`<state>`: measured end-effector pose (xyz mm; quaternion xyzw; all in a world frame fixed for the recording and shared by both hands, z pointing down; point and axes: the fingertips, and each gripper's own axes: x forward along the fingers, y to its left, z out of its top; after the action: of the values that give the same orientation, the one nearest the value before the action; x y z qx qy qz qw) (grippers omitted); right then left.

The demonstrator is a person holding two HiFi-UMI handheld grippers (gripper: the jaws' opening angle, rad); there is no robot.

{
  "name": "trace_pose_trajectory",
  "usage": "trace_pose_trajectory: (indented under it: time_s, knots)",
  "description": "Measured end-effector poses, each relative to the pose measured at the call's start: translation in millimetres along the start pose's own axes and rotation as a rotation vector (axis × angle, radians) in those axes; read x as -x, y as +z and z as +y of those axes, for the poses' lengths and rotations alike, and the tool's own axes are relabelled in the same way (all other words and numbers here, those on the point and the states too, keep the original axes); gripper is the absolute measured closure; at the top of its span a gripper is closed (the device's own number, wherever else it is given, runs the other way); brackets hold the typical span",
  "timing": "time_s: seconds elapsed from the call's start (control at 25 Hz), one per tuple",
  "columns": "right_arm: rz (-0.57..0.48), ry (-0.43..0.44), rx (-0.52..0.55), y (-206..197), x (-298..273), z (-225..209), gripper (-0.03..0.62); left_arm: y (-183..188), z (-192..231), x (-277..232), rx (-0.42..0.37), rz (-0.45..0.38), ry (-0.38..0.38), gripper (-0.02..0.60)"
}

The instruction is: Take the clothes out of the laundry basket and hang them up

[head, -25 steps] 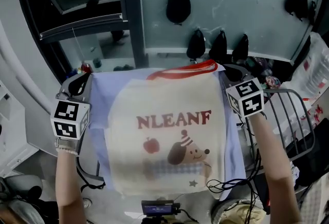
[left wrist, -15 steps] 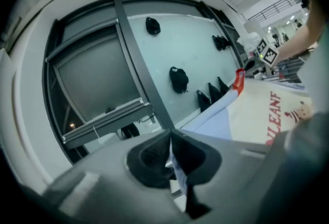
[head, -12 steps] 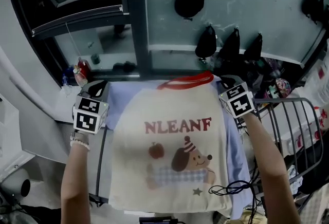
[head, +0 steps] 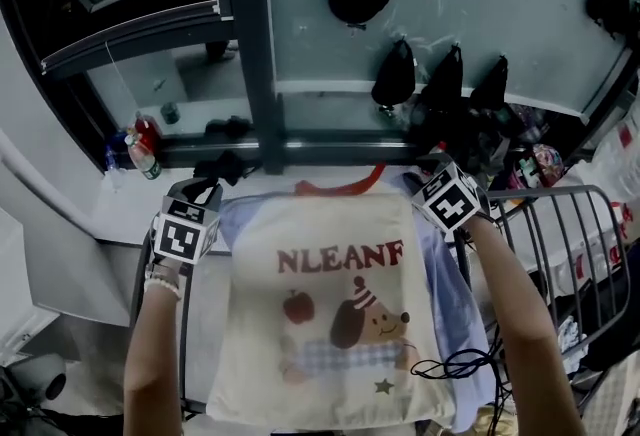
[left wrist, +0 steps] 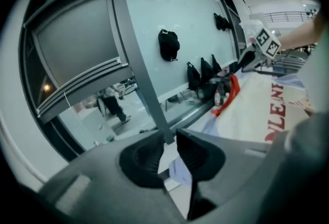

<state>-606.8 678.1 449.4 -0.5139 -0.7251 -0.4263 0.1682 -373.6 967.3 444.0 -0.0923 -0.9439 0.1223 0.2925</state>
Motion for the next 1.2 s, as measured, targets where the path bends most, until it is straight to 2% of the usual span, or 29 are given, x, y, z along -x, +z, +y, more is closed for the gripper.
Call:
trace_pose_trajectory:
  time_s: [0.12,0.2,0.32,0.36,0.4,0.44,0.48,0.72,0.92,1.2]
  knots:
    - [-0.04,0.007,-0.052,1,8,-1,0.454,4,-2,7,0.008,-0.01,-0.007,0.477]
    - [-0.091,-0.017,-0.094,4,21,-5,0.453,13,-3,19,0.013,-0.044,0.008,0.476]
    - [-0.193,-0.078,-0.165,13,51,-12,0.46,32,-6,44,0.03,-0.108,0.045,0.55]
    - [-0.228,-0.1,-0.189,16,64,-14,0.499,38,-8,53,0.038,-0.13,0.057,0.585]
    - [-0.26,-0.119,-0.213,18,77,-15,0.553,45,-11,63,0.044,-0.152,0.064,0.589]
    - [-0.291,-0.136,-0.238,20,91,-16,0.585,51,-16,74,0.044,-0.171,0.066,0.589]
    - [-0.319,-0.152,-0.263,21,105,-17,0.59,56,-22,84,0.04,-0.185,0.066,0.589]
    - [-0.455,-0.202,-0.356,14,194,-1,0.591,75,-65,154,0.004,-0.236,0.086,0.589]
    - [-0.529,-0.222,-0.368,2,266,28,0.591,89,-105,222,0.032,-0.315,0.072,0.589]
    - [-0.612,-0.276,-0.401,-38,382,79,0.591,103,-195,310,0.002,-0.408,0.021,0.589]
